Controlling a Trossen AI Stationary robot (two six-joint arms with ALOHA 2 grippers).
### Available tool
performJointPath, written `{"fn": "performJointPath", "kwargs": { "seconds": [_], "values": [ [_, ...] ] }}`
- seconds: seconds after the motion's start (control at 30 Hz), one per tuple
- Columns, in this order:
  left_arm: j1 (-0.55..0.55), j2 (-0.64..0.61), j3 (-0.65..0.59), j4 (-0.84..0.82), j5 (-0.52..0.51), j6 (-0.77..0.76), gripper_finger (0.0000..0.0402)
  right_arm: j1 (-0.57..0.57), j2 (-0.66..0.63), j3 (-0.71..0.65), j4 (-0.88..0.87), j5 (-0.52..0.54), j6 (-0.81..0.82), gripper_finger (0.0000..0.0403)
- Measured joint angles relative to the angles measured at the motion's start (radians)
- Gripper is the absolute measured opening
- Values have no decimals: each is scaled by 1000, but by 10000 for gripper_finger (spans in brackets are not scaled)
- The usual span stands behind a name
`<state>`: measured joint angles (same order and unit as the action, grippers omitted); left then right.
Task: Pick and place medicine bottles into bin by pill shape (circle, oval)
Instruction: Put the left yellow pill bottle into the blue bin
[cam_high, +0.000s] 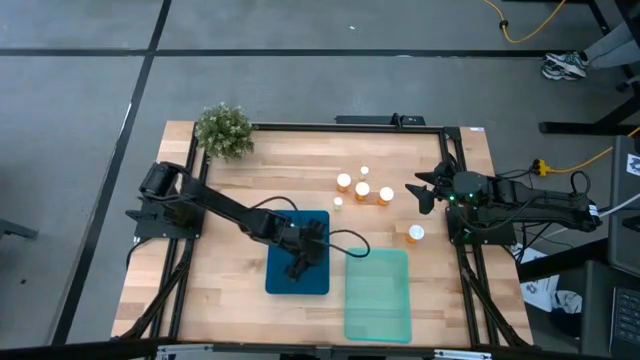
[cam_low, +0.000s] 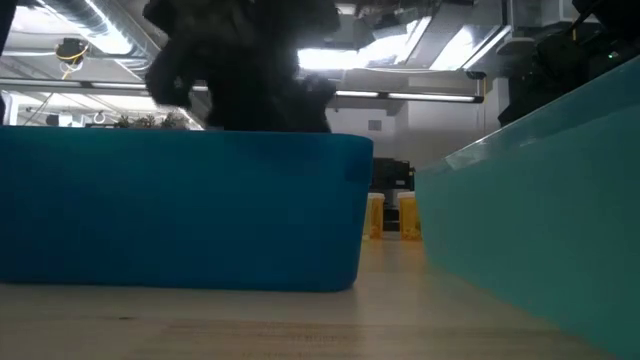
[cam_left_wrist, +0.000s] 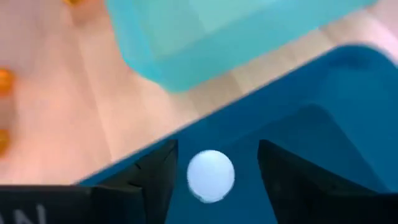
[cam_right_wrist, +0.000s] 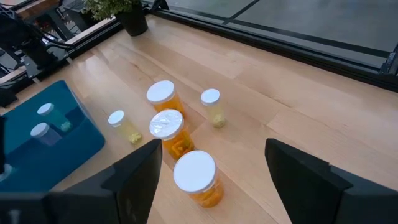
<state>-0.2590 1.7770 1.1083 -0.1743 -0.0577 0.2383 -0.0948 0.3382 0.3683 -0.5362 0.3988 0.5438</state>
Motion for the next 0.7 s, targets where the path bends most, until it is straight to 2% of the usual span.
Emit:
{"fn": "performJointPath", "kwargs": {
  "seconds": [0.1,0.23,0.3,0.37,0.53,0.7],
  "values": [
    [-11,-64,0,-16,-92,24,214,0,0,0,0,0,0,287],
    [9,-165,0,-5,-326,104,212,0,0,0,0,0,1,287],
    [56,-201,0,25,-394,120,211,0,0,0,1,0,1,287],
    [126,-221,1,55,-373,101,211,0,0,0,0,0,1,287],
    [308,-196,1,61,-165,51,211,0,0,0,0,0,2,287],
    [414,-129,1,53,-27,69,211,0,0,0,1,0,0,287]
  ]
}}
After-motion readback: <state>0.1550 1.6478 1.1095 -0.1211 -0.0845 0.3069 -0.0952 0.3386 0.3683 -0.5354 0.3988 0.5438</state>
